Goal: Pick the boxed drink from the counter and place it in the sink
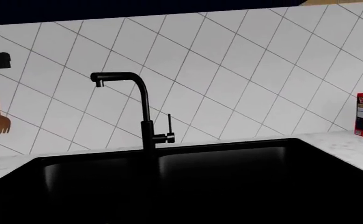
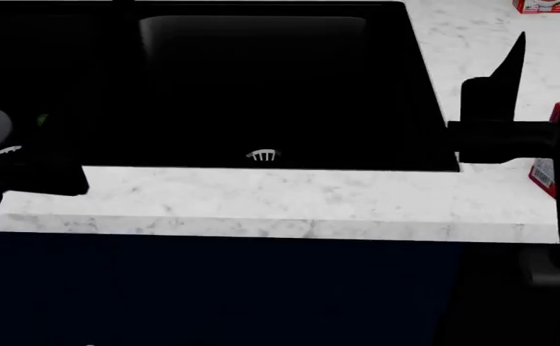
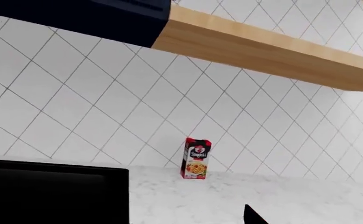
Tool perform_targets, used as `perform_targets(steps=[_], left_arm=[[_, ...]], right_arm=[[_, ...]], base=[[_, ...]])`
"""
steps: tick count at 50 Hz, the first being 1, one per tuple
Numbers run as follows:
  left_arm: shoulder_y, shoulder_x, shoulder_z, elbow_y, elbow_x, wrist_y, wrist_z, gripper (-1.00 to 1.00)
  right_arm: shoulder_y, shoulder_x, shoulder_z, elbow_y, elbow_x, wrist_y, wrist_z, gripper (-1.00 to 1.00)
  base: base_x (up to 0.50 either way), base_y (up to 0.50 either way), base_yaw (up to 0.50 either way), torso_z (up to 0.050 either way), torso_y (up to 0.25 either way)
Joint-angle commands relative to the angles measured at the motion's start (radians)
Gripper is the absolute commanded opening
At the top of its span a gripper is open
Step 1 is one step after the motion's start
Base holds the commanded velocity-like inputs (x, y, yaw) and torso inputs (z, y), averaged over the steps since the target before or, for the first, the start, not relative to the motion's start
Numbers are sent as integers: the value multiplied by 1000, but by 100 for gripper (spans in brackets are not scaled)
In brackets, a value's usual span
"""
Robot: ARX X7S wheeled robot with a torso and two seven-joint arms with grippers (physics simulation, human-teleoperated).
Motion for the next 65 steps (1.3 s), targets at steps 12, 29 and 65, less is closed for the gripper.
perform_targets(steps=[12, 29, 65], left_arm=[[1, -11, -7, -2, -18, 3, 2, 100], [7, -15, -11, -10, -25, 6, -6, 100], [11, -30, -15, 32, -60, -27, -12, 100]], right_arm=[[73, 116, 112, -36, 46, 174, 46, 100], [62, 315, 204, 93, 635, 163, 567, 100], [81, 399, 352, 123, 943, 139, 701, 100]], base=[[0, 0, 0, 0, 0], [0, 0, 0, 0, 0], [76, -14, 0, 0, 0]])
